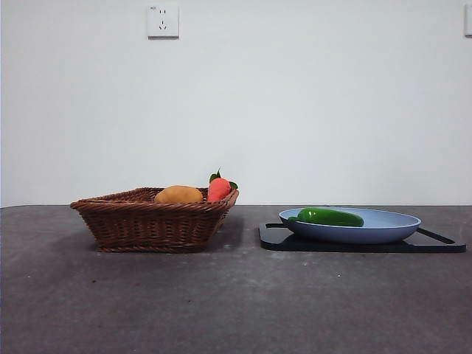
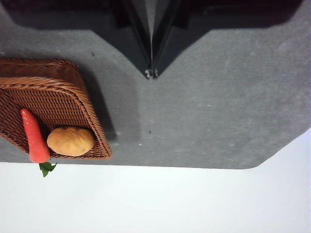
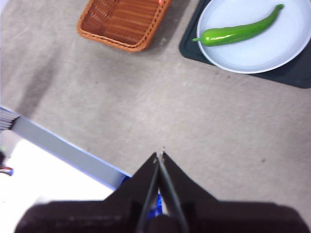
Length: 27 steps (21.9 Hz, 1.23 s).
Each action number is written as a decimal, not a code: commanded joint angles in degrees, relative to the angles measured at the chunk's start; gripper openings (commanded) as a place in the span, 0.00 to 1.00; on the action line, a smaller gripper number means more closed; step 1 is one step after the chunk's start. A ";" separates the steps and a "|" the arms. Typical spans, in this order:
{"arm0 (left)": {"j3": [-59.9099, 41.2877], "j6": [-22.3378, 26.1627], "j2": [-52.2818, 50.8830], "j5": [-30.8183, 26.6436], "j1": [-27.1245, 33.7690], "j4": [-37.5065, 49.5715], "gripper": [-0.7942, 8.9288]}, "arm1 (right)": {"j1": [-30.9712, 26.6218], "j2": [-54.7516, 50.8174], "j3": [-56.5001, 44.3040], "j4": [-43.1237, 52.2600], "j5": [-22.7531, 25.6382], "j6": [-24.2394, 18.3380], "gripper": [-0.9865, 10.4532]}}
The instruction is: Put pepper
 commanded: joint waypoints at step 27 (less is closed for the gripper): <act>-0.59 -0.31 -0.13 0.00 0.22 0.68 0.09 | -8.48 -46.84 -65.02 69.92 16.22 5.66 0.10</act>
